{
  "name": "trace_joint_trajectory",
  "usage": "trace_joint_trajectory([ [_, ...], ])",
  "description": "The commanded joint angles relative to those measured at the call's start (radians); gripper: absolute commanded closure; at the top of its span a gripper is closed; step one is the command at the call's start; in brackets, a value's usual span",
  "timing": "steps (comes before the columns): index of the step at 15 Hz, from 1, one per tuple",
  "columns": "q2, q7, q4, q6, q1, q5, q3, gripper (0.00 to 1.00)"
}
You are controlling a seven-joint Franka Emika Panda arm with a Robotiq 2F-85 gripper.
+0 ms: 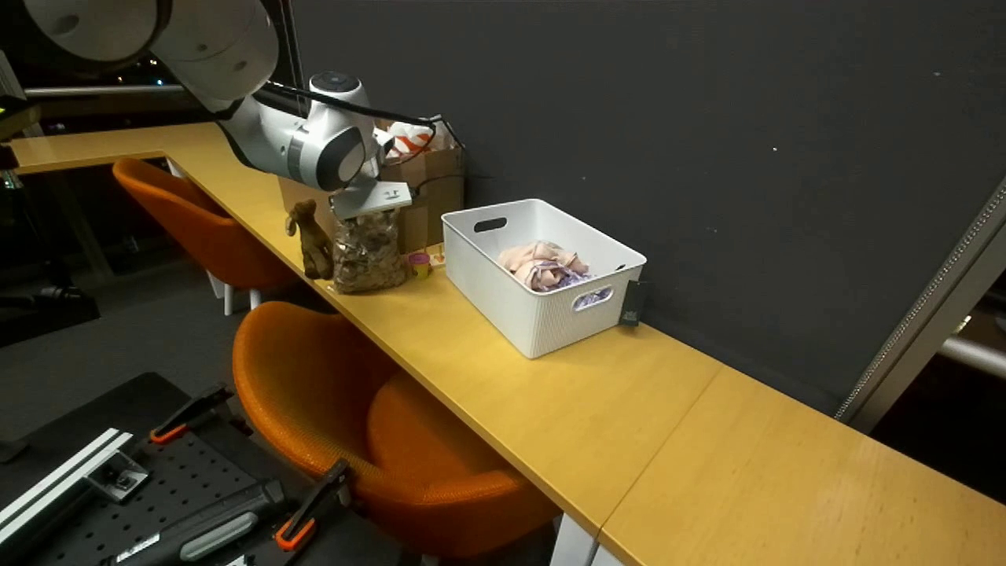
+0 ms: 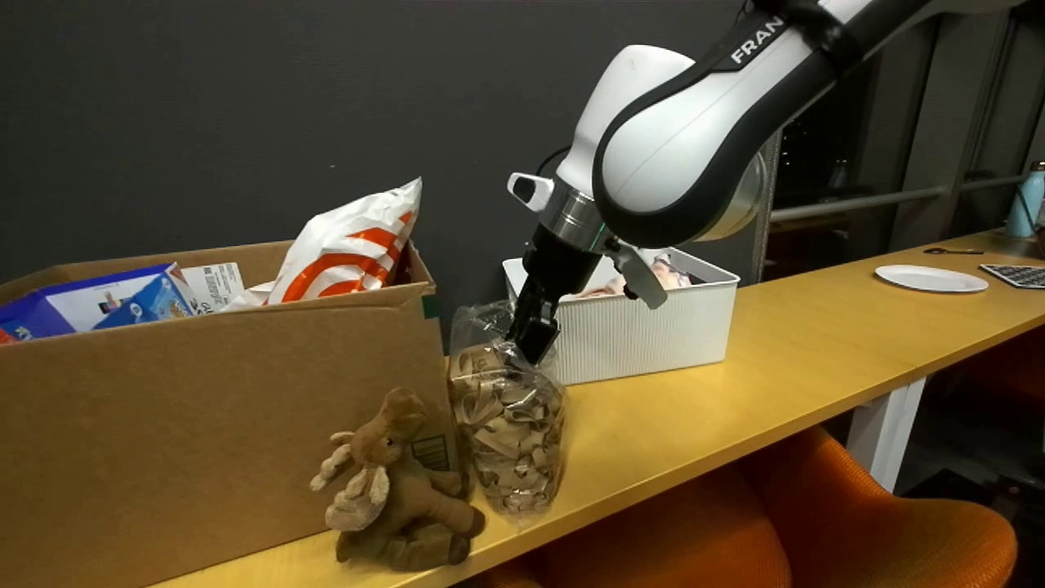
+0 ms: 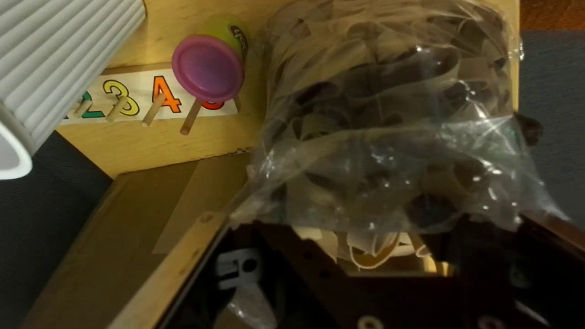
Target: Put some rubber bands on the counter
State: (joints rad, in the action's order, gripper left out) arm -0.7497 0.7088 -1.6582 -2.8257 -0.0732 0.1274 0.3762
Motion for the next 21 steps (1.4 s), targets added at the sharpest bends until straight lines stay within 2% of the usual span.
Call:
trace_joint_trajectory([
  [1, -0.020, 0.049, 0.021, -0.012, -0.031, -0.037, 0.050, 0.65],
  [6, 0.011, 0.048, -0.032, -0.021, -0.055, -0.046, 0.065, 1.00],
  [13, 0.088, 0.032, -0.110, -0.019, -0.065, -0.052, 0.072, 0.99],
  [21, 0.255, 0.004, -0.213, -0.017, -0.037, -0.053, 0.050, 0.99],
])
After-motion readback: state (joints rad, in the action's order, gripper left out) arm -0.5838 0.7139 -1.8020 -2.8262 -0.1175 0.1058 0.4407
